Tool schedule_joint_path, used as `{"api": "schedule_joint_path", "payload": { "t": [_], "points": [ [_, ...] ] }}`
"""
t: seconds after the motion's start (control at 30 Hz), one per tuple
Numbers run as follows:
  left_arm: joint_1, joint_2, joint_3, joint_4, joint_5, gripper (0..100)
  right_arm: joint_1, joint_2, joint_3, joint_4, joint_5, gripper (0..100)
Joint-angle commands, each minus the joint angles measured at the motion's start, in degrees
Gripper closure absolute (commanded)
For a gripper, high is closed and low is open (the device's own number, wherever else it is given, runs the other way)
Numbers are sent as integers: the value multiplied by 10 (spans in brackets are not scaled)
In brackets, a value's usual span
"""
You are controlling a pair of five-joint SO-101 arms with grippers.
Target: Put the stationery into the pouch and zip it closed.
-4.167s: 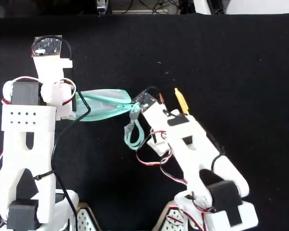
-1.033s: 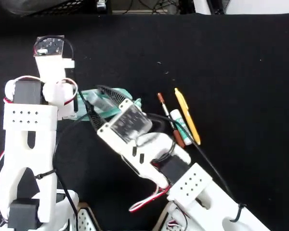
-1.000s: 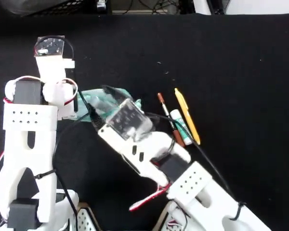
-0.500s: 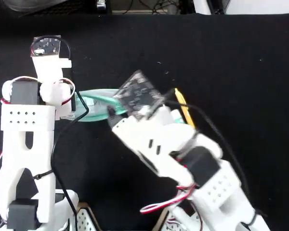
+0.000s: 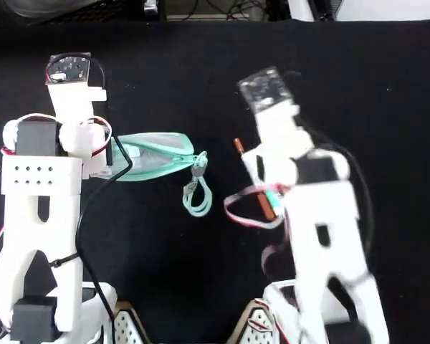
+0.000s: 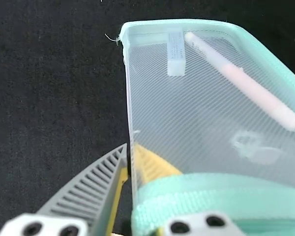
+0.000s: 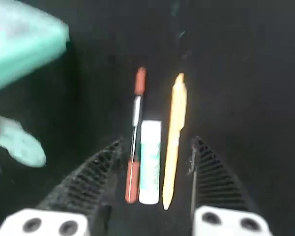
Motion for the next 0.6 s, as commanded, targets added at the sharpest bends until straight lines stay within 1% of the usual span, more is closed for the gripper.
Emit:
{"api": "schedule_joint_path", "payload": {
  "t": [0.0, 0.17, 0.37, 0.57],
  "points": [
    [-7, 1, 2, 4, 4, 968, -5, 120, -28, -26, 29, 804],
    [-7, 4, 2, 4, 4, 968, -7, 264, -113, -92, 33, 804],
    [-7, 4, 2, 4, 4, 968, -26, 419, -240, -92, 32, 804],
    [-7, 4, 2, 4, 4, 968, -61, 506, -321, -94, 32, 807]
  ]
}}
